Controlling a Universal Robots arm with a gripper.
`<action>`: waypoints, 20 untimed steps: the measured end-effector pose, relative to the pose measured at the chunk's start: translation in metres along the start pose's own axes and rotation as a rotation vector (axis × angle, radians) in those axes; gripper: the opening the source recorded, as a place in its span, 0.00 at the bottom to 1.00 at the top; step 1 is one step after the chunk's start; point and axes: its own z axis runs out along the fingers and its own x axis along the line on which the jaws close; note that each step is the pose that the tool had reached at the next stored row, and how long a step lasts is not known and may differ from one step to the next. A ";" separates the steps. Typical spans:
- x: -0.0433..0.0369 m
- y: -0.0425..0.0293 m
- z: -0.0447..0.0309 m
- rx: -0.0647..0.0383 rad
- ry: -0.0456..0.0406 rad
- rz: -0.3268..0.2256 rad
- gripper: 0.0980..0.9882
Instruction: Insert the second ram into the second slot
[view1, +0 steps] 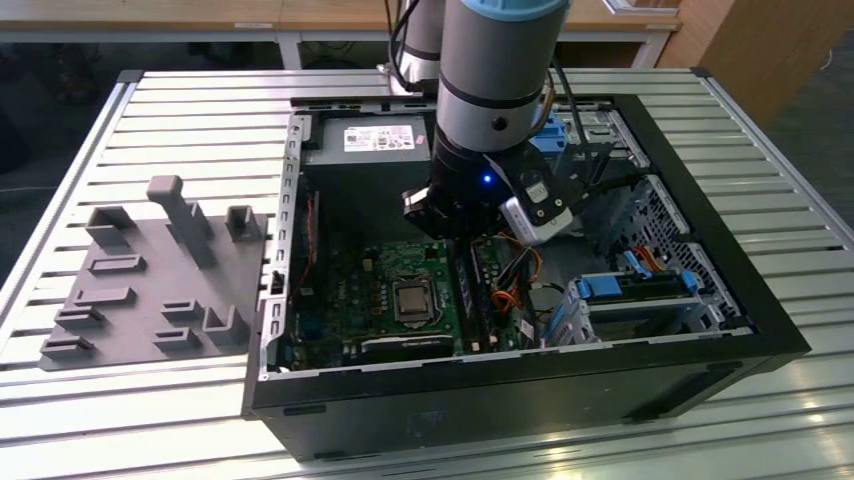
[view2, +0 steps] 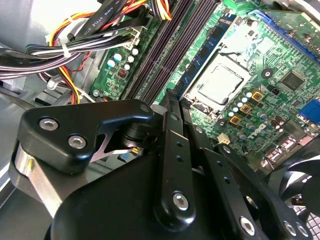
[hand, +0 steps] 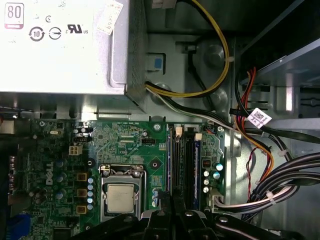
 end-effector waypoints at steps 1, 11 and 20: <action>0.0000 0.0000 -0.0008 0.000 0.0000 0.000 0.04; -0.0027 0.0000 0.0010 0.000 -0.0003 0.009 0.04; -0.0027 -0.0024 0.0059 0.000 -0.0003 0.010 0.04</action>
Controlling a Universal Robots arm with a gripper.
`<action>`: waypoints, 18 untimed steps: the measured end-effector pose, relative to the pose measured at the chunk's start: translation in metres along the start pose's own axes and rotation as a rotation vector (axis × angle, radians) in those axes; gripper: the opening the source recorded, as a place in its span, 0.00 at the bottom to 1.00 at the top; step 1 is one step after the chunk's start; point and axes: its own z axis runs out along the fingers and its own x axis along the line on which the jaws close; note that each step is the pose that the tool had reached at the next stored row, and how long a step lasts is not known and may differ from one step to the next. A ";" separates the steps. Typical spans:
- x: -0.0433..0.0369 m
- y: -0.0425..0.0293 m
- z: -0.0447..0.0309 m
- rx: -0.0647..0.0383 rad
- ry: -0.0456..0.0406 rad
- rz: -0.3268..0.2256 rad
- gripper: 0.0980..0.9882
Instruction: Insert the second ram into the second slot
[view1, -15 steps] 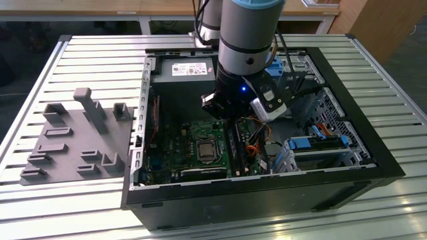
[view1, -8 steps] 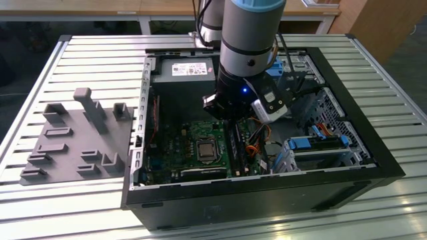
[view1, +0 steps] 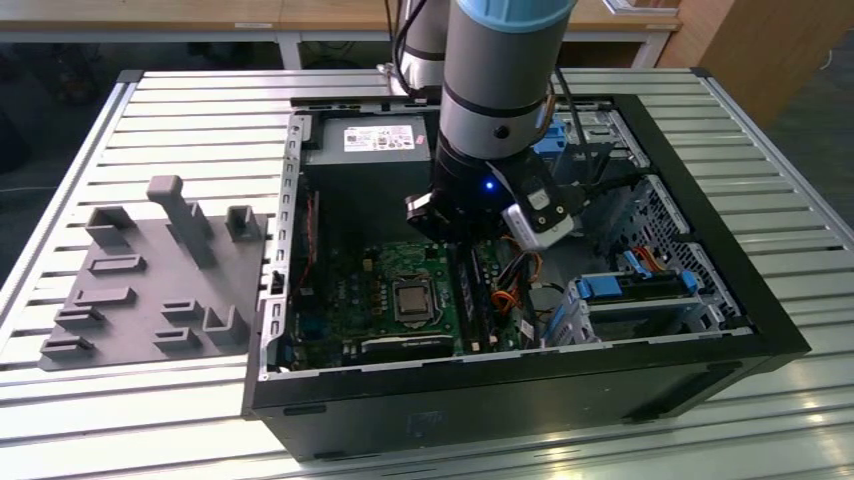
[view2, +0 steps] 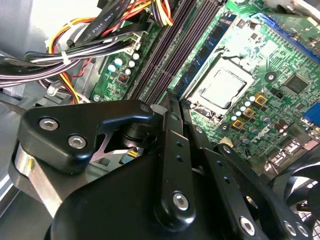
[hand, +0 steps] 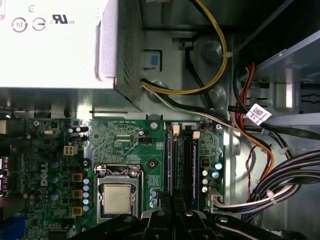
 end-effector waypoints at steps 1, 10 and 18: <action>0.0000 -0.0003 0.0003 0.000 -0.0001 0.000 0.04; 0.0001 -0.0008 0.0135 0.000 -0.0001 0.002 0.04; 0.0001 -0.0009 0.0147 0.000 -0.0002 0.007 0.04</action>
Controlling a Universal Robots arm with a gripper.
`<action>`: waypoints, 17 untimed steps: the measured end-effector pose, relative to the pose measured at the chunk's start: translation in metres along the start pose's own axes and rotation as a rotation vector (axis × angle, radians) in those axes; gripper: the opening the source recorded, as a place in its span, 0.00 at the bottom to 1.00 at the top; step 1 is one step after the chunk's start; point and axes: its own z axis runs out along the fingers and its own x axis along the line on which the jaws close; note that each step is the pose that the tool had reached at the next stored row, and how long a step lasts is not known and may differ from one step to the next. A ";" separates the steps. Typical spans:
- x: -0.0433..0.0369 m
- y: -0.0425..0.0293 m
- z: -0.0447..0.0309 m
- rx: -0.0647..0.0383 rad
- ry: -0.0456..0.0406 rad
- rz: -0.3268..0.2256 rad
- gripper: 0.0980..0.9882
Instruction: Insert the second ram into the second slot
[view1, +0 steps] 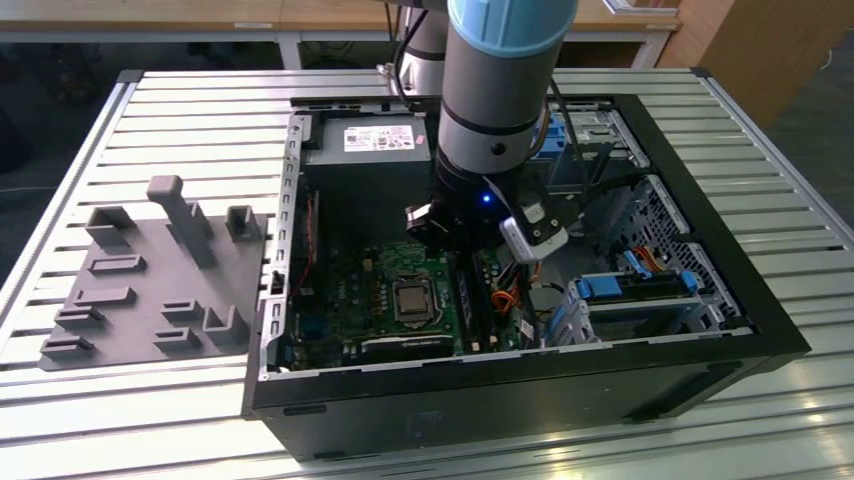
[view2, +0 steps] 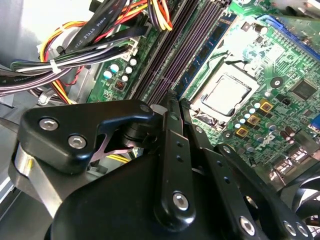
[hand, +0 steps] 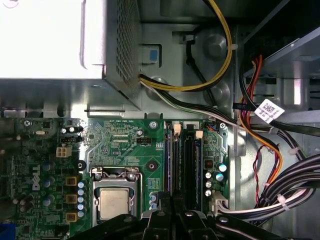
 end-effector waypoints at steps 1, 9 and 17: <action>0.0000 0.0000 0.0003 0.000 0.0000 0.000 0.04; -0.0012 0.0000 0.0006 0.000 -0.0001 0.000 0.04; -0.0013 0.0000 0.0006 0.000 0.0000 0.000 0.04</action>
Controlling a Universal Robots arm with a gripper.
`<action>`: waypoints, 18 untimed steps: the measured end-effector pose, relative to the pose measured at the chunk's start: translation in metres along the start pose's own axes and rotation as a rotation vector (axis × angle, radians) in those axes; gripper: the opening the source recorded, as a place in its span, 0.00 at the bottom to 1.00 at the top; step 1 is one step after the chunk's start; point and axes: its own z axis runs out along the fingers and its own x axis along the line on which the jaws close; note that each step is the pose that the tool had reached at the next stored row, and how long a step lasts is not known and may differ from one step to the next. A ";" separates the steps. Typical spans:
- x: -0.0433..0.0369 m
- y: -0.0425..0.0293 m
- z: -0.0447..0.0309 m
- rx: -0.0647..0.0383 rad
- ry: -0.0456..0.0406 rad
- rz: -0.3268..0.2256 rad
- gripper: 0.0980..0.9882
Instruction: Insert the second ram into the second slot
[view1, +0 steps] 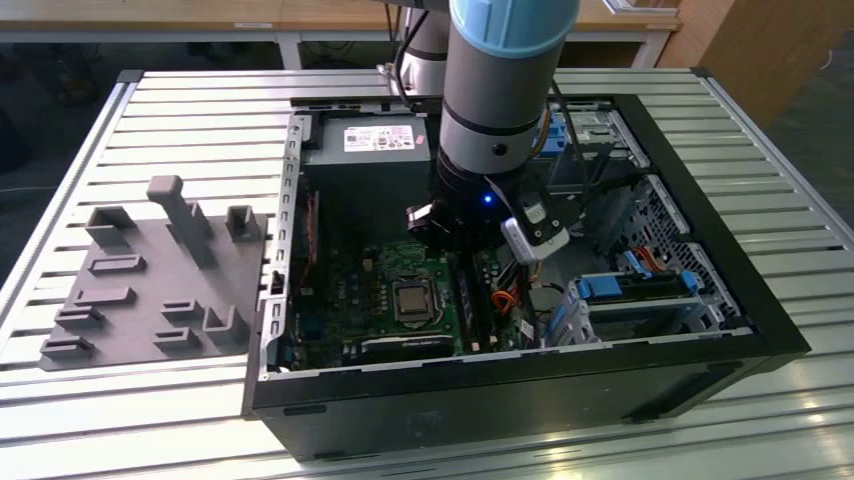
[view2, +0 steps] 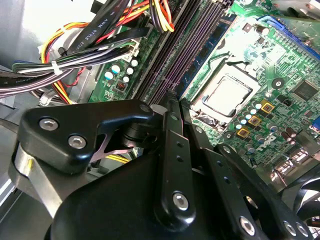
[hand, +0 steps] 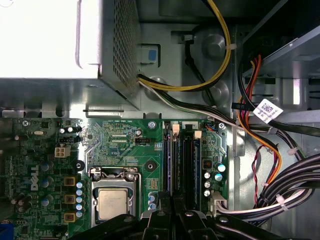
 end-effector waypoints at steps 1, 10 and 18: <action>0.0000 0.0000 0.0000 0.000 0.0001 0.000 0.04; -0.0006 -0.0012 -0.0146 0.000 0.0003 -0.004 0.04; -0.0006 -0.0012 -0.0162 0.000 0.0003 -0.004 0.04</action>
